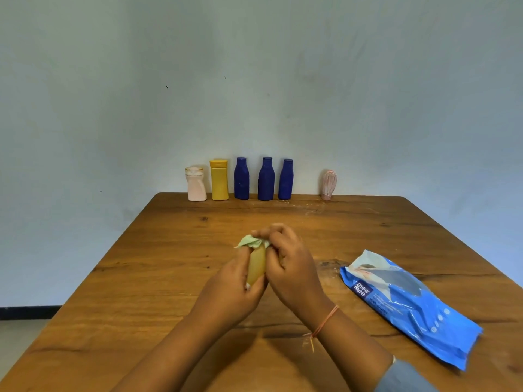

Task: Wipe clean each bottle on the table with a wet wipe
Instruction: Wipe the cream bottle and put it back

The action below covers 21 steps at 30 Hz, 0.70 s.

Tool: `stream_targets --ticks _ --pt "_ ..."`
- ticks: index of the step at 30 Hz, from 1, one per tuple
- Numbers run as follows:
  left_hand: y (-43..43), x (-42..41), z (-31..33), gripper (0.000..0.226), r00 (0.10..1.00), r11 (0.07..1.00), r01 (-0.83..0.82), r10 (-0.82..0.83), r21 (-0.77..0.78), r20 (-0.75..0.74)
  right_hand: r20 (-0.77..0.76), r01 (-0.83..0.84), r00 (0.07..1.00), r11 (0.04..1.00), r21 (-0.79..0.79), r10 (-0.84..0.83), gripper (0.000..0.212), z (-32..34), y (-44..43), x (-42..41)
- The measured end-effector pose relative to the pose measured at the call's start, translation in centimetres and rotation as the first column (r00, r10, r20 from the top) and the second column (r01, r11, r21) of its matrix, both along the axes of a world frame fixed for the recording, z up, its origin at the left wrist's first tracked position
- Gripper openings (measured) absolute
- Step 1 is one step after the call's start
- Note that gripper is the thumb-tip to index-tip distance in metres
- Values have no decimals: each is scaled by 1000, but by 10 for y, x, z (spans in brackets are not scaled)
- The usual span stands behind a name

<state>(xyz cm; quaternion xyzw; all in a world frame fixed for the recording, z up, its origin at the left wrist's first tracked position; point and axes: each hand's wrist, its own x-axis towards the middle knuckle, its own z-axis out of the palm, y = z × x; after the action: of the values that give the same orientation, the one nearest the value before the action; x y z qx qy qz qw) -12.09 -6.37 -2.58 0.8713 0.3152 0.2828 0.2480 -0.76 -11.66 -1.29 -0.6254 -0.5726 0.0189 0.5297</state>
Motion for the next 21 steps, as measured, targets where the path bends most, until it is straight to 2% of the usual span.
stream_targets --ticks 3,4,6,11,14,15,17,18,21 --pt "1 -4 4 34 997 997 -12 17 75 -71 287 -31 956 993 -116 64 36 0 -3 7" --pt "2 -5 5 37 996 994 -18 26 104 -82 322 -43 943 988 -145 89 36 0 -3 9" --pt "3 -6 6 40 995 985 -26 42 170 -90 285 -76 951 982 -175 124 30 3 -2 13" --pt "9 -8 3 35 996 965 -35 56 260 -76 67 -103 992 989 -102 110 17 3 4 16" --pt "8 -6 -7 34 999 987 -44 45 156 -3 -233 -76 969 997 13 77 18 0 5 12" --pt "7 -5 -11 32 999 994 -49 46 99 26 -376 -58 924 998 34 67 18 0 5 11" --pt "4 -1 -17 26 994 998 -58 59 -13 91 -655 -28 754 998 49 54 18 -1 8 6" --pt "3 1 -20 25 990 996 -52 61 -70 129 -743 -3 668 998 55 43 17 -3 10 4" --pt "1 7 -23 18 962 971 -6 70 -238 263 -864 60 501 994 88 47 16 -10 15 -6"
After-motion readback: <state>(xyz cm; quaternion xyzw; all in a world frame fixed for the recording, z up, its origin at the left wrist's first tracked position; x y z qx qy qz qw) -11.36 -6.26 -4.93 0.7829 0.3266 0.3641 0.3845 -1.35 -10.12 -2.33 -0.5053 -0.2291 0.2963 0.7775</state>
